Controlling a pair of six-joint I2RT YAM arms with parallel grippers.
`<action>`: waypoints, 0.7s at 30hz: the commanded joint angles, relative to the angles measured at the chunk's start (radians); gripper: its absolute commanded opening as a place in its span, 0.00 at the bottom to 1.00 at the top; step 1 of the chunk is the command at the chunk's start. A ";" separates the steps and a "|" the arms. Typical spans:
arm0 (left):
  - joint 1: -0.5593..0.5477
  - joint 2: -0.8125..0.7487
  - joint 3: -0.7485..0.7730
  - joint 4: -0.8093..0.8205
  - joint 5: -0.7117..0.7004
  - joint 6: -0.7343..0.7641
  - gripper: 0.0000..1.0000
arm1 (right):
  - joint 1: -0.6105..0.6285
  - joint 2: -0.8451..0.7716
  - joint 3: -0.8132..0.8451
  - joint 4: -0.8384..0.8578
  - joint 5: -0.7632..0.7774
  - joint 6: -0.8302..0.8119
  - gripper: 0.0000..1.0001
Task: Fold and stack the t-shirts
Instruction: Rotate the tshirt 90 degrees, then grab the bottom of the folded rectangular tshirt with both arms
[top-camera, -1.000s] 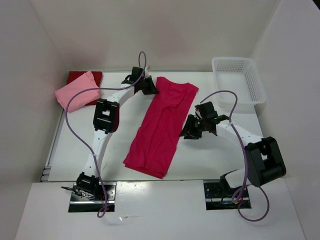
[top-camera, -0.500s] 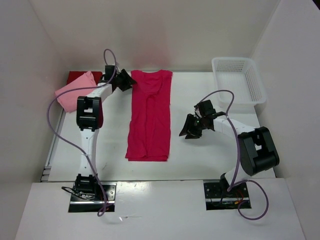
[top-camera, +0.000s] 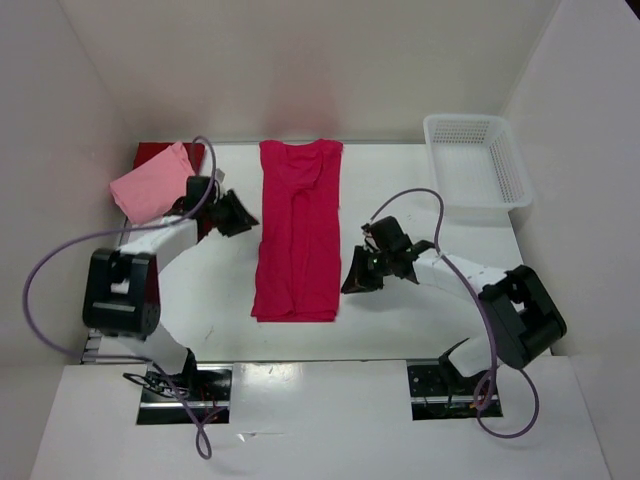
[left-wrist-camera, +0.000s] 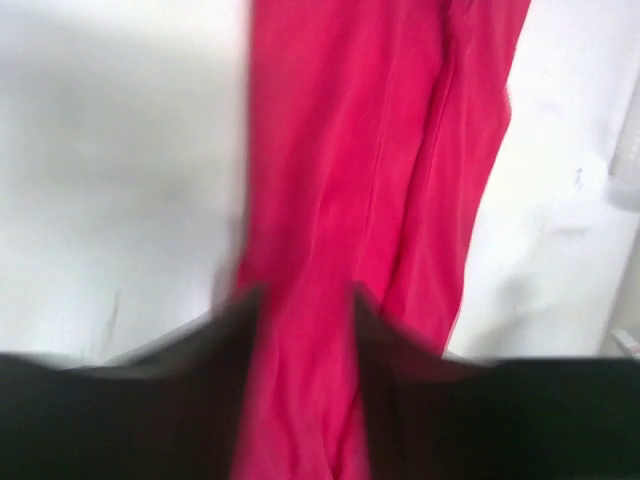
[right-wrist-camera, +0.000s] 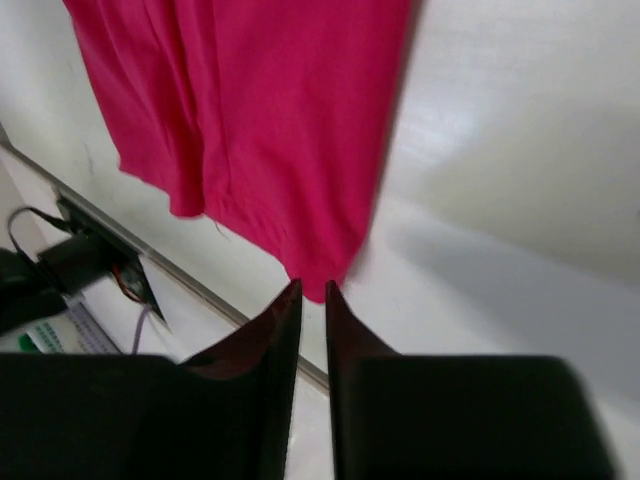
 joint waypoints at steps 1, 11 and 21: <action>0.007 -0.204 -0.186 -0.114 -0.029 0.039 0.31 | 0.062 -0.072 -0.088 0.069 0.047 0.085 0.23; -0.108 -0.698 -0.533 -0.369 -0.104 -0.225 0.54 | 0.149 -0.106 -0.125 0.141 0.068 0.212 0.60; -0.143 -0.620 -0.653 -0.264 -0.075 -0.237 0.67 | 0.174 -0.005 -0.156 0.207 0.101 0.252 0.54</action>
